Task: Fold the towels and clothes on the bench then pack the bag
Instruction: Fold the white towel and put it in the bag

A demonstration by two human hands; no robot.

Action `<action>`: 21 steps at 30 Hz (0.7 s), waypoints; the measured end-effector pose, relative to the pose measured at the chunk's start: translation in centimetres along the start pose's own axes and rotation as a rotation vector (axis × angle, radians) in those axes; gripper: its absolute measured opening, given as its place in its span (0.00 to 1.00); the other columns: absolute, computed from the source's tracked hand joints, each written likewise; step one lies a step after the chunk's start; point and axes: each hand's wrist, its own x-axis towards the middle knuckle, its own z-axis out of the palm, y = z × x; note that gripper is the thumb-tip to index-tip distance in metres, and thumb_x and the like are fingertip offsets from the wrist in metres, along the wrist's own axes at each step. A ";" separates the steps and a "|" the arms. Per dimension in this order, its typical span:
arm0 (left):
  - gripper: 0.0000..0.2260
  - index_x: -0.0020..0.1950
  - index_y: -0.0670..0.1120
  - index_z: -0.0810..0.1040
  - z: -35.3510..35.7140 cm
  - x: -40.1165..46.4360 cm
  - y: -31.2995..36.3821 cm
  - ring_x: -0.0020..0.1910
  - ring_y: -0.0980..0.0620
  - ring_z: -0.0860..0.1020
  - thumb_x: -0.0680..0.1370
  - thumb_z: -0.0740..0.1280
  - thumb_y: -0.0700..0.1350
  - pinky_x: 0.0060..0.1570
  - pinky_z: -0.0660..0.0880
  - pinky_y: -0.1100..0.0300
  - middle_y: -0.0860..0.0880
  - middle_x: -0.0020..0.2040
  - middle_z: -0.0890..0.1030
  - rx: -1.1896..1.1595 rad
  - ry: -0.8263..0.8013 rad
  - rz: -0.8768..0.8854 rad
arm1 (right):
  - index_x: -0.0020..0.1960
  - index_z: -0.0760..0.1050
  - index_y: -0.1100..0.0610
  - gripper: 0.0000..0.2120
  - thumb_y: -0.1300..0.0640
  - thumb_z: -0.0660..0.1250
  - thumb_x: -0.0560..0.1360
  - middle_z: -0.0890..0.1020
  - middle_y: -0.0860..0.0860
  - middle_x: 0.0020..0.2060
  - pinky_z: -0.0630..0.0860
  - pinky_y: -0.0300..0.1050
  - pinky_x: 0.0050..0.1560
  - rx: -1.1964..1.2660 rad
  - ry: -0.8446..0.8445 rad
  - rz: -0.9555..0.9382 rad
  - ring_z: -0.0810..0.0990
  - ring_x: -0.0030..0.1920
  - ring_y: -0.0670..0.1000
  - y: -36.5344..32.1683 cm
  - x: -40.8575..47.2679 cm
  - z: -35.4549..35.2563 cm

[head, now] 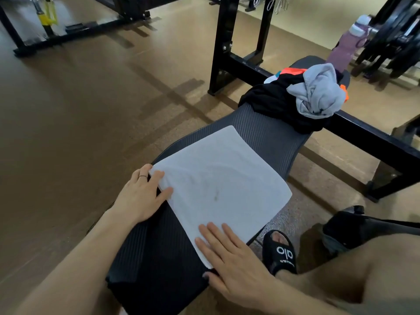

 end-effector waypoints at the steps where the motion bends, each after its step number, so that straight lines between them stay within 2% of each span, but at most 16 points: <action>1: 0.29 0.78 0.51 0.59 -0.1 0.1 0.2 0.80 0.43 0.50 0.82 0.55 0.64 0.76 0.59 0.47 0.43 0.82 0.50 0.022 -0.004 -0.008 | 0.82 0.51 0.55 0.33 0.41 0.52 0.83 0.50 0.55 0.81 0.51 0.58 0.76 0.012 -0.002 -0.015 0.46 0.81 0.56 0.1 -0.1 -0.1; 4: 0.31 0.76 0.47 0.59 -0.2 0.4 0.5 0.80 0.41 0.50 0.81 0.58 0.65 0.76 0.58 0.48 0.40 0.82 0.47 0.070 -0.019 -0.009 | 0.81 0.54 0.52 0.29 0.42 0.49 0.84 0.53 0.53 0.81 0.48 0.56 0.78 0.085 0.072 0.023 0.50 0.81 0.54 2.2 2.3 -2.3; 7: 0.31 0.74 0.43 0.61 -0.2 -0.1 0.9 0.81 0.39 0.50 0.81 0.60 0.64 0.76 0.58 0.50 0.38 0.82 0.44 0.088 -0.022 0.009 | 0.82 0.53 0.52 0.29 0.41 0.44 0.84 0.53 0.51 0.81 0.46 0.52 0.79 0.115 0.183 0.204 0.50 0.81 0.53 6.9 8.2 -5.4; 12: 0.30 0.67 0.38 0.65 0.5 -0.7 0.1 0.82 0.40 0.50 0.80 0.64 0.61 0.75 0.61 0.53 0.33 0.81 0.44 0.022 0.023 0.051 | 0.82 0.45 0.52 0.37 0.36 0.33 0.77 0.47 0.51 0.82 0.40 0.48 0.79 0.003 0.004 0.406 0.43 0.81 0.51 15.7 13.8 -5.1; 14: 0.31 0.70 0.39 0.63 0.6 -0.9 -0.2 0.82 0.42 0.49 0.79 0.63 0.62 0.76 0.60 0.55 0.34 0.81 0.44 0.011 0.030 0.066 | 0.82 0.45 0.51 0.36 0.37 0.33 0.78 0.46 0.51 0.82 0.39 0.48 0.78 0.010 -0.018 0.434 0.42 0.81 0.50 17.2 13.9 -4.4; 18: 0.32 0.72 0.41 0.61 0.7 -1.0 -0.2 0.82 0.44 0.48 0.79 0.62 0.63 0.76 0.60 0.55 0.36 0.82 0.43 -0.001 0.049 0.076 | 0.82 0.47 0.53 0.33 0.40 0.39 0.81 0.49 0.51 0.81 0.43 0.49 0.79 0.016 0.111 0.415 0.46 0.81 0.52 17.3 15.9 -5.1; 21: 0.33 0.72 0.40 0.61 1.0 -0.9 -0.3 0.82 0.43 0.48 0.79 0.63 0.63 0.76 0.62 0.54 0.36 0.82 0.44 0.005 0.060 0.088 | 0.82 0.45 0.50 0.31 0.39 0.39 0.82 0.47 0.49 0.82 0.41 0.50 0.79 -0.002 0.048 0.388 0.42 0.81 0.49 18.7 16.9 -4.7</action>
